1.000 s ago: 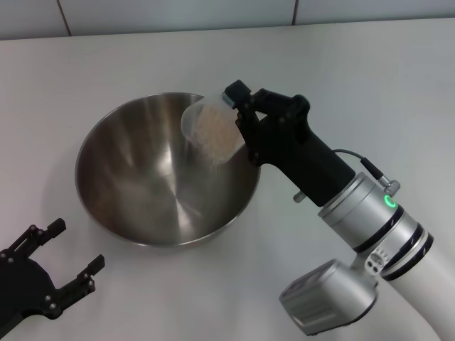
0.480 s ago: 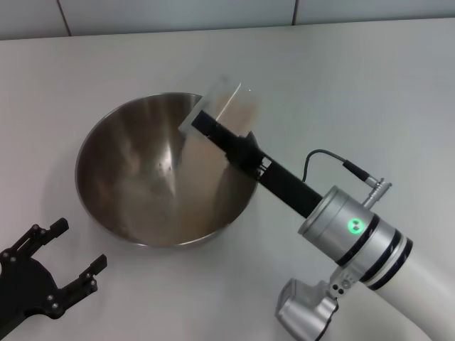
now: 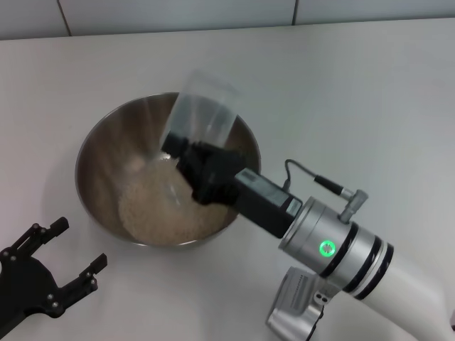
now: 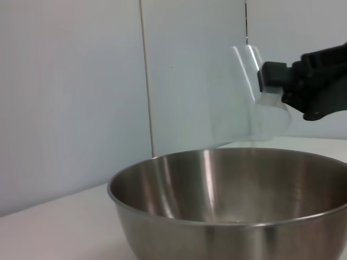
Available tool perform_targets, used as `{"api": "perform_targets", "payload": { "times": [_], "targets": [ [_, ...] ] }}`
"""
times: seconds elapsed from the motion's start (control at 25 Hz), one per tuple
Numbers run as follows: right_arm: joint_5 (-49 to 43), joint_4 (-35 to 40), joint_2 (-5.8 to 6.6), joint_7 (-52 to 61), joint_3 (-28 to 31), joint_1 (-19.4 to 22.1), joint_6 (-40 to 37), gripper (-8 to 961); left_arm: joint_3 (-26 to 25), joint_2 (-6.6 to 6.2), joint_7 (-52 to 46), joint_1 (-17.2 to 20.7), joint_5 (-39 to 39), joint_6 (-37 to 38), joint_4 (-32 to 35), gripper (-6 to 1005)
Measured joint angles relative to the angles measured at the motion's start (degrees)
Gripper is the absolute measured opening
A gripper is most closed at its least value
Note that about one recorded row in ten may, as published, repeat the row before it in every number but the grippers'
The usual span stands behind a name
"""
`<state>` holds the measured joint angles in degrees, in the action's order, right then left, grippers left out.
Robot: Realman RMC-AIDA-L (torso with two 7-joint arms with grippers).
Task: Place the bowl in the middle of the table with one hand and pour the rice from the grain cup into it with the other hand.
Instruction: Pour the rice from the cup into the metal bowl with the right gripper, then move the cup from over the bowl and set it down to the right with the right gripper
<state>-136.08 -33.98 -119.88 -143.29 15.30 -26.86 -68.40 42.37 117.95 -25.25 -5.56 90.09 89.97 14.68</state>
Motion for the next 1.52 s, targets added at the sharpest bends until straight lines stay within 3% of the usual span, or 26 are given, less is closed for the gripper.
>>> {"api": "perform_targets", "payload": {
  "times": [0.24, 0.36, 0.48, 0.52, 0.56, 0.68, 0.72, 0.8, 0.92, 0.96, 1.12, 1.36, 1.52],
  "targets": [
    [-4.25, 0.17, 0.00, -1.43, 0.77, -0.33, 1.46, 48, 0.00, 0.00, -0.16, -0.26, 0.00, 0.12, 0.09, 830],
    [-2.35, -1.98, 0.00, 4.75, 1.13, 0.49, 1.32, 51, -0.01, 0.00, -0.05, -0.25, 0.00, 0.66, 0.09, 830],
    [0.92, -5.81, 0.00, 21.27, 1.29, 2.09, -1.02, 55, -0.04, 0.00, 0.07, -0.21, 0.00, 0.83, 0.09, 830],
    [2.99, -7.62, 0.00, 35.30, 1.45, 3.12, -3.22, 56, -0.12, 0.00, 0.09, -0.21, 0.00, 0.91, 0.09, 830],
    [2.99, -7.62, 0.00, 35.30, 1.45, 3.12, -3.22, 57, -0.12, 0.00, 0.09, -0.21, 0.00, 0.91, 0.09, 830],
    [9.67, -10.15, 0.00, 54.57, 1.44, 4.18, -5.23, 61, -0.32, 0.00, 0.11, -0.26, 0.00, 0.94, 0.08, 830],
    [13.88, -10.92, 0.00, 67.96, 1.54, 4.55, -6.23, 62, -0.40, 0.00, 0.19, -0.26, -0.08, 0.95, 0.09, 830],
    [14.71, -10.72, 0.07, 74.71, 1.88, 4.70, -6.54, 64, -0.43, 0.00, 0.21, -0.25, -0.14, 0.97, 0.08, 830],
    [15.39, -5.79, 0.33, 106.38, 4.42, 4.75, -7.85, 68, -0.44, 0.00, 0.23, -0.05, -0.31, 1.03, 0.02, 830],
    [15.39, -5.79, 0.33, 106.38, 4.42, 4.75, -7.85, 69, -0.44, 0.00, 0.23, -0.05, -0.31, 1.03, 0.02, 830],
    [15.53, 1.52, 0.17, 126.23, 9.90, 5.98, -9.03, 74, -0.45, -0.01, 0.20, 0.31, -0.36, 1.32, 0.06, 830],
    [17.16, 8.26, 0.03, 134.67, 12.43, 6.12, -8.20, 81, -0.45, 0.01, 0.29, 0.40, -0.21, 1.43, -0.06, 830],
    [19.13, 9.92, 0.00, 135.30, 12.68, 4.84, -2.58, 86, -0.44, 0.00, 0.15, 0.21, -0.02, 1.46, -0.10, 829]
  ]
}}
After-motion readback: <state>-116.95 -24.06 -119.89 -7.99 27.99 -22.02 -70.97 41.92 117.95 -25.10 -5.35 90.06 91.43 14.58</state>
